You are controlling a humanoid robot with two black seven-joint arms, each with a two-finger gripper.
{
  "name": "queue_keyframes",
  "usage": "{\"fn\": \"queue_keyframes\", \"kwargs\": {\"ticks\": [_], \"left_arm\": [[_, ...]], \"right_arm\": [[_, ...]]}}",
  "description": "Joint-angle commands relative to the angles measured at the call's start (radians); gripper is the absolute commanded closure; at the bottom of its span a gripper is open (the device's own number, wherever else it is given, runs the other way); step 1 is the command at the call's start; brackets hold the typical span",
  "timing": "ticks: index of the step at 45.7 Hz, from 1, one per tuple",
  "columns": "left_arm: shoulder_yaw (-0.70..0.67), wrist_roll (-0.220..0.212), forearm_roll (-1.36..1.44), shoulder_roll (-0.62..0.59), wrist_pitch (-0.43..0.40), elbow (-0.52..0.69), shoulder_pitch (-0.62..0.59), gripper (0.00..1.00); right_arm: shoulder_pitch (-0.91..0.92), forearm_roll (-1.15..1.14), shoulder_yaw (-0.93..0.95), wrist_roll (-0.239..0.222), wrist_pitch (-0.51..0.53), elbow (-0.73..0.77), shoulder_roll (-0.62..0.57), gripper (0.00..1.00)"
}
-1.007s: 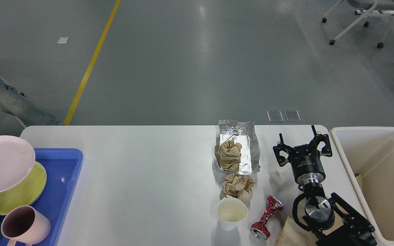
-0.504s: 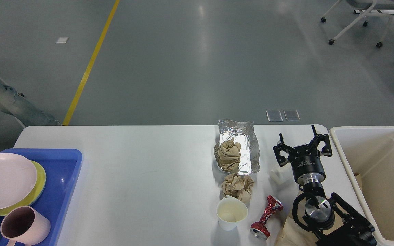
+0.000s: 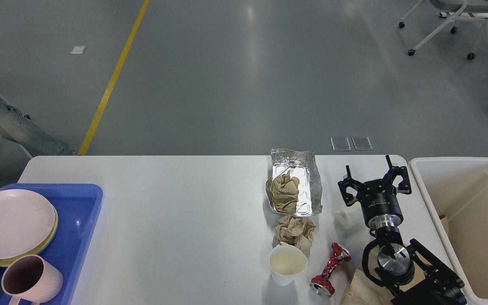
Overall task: Tidy desktop
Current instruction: 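Lower the pink plate onto the tray and release it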
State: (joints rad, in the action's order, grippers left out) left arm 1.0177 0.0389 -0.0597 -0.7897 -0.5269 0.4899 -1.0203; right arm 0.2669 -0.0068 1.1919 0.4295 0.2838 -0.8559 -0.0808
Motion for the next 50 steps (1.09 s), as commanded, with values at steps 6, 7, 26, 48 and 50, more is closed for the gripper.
{"fn": "queue_keyframes", "kwargs": {"ticks": [6, 7, 26, 48, 50], "left_arm": [[-0.001, -0.001, 0.003, 0.004, 0.085, 0.009, 0.0, 0.45], [-0.001, -0.001, 0.003, 0.004, 0.093, 0.009, 0.0, 0.38], [0.012, -0.002, 0.008, -0.02, 0.117, 0.012, -0.083, 0.05], [-0.999, 0.003, 0.009, -0.154, -0.013, 0.085, -0.052, 0.04], [-1.132, 0.003, 0.009, -0.138, -0.021, 0.085, 0.004, 0.04]], "right_arm": [[0.0, 0.001, 0.0, 0.0, 0.0, 0.0, -0.001, 0.0], [0.0, 0.001, 0.0, 0.0, 0.0, 0.0, -0.001, 0.0], [0.0, -0.001, 0.0, 0.0, 0.0, 0.0, -0.001, 0.0], [0.0, 0.001, 0.0, 0.0, 0.0, 0.0, -0.001, 0.0], [0.0, -0.001, 0.0, 0.0, 0.0, 0.0, -0.001, 0.0]]}}
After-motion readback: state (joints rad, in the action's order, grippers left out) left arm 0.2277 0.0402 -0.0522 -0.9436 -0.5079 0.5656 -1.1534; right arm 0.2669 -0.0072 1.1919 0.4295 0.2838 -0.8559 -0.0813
